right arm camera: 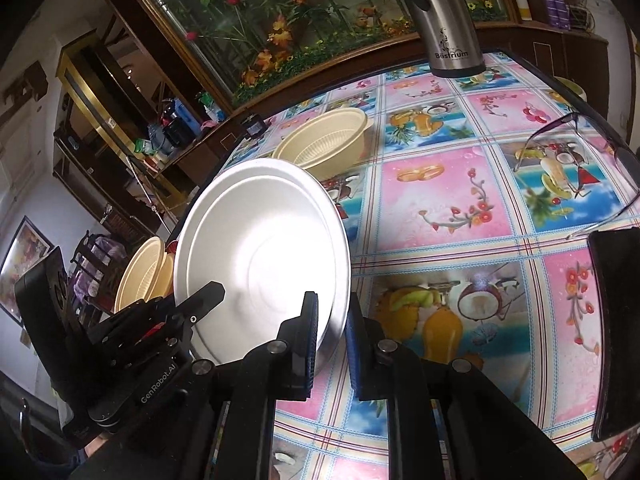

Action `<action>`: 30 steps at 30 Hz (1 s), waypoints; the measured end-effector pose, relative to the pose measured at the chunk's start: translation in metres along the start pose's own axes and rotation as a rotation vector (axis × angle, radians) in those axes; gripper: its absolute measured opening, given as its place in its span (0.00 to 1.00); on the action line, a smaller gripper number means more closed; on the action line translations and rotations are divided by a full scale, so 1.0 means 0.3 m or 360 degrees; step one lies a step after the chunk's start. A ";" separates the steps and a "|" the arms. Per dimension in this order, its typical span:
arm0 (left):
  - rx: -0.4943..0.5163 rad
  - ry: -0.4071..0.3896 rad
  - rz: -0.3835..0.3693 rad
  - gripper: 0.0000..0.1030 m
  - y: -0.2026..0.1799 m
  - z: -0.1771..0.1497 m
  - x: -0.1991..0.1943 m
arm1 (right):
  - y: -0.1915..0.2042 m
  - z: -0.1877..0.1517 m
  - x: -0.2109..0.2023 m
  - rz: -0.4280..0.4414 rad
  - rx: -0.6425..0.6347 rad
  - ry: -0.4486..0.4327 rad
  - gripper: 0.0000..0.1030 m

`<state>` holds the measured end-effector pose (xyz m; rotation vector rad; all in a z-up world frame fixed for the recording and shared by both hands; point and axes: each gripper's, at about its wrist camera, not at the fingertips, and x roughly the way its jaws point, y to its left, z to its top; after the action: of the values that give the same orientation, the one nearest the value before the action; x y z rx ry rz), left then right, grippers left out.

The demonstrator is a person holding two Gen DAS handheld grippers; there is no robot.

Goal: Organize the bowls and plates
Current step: 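Carry the white foam bowl onto the stack held by the left gripper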

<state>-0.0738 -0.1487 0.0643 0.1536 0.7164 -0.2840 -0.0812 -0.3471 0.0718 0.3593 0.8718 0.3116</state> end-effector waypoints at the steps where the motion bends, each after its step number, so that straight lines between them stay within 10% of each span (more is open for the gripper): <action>1: -0.0004 -0.0005 0.0003 0.15 0.003 0.001 -0.003 | 0.002 0.001 -0.001 0.0001 -0.0002 -0.0001 0.14; 30: -0.0379 -0.0204 0.0188 0.15 0.433 0.004 -0.259 | 0.445 0.151 0.112 0.0225 -0.0350 0.0089 0.14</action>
<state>-0.0889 -0.0098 0.1223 -0.0483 0.6060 -0.0934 -0.0409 -0.2219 0.1327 0.2087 0.8592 0.5457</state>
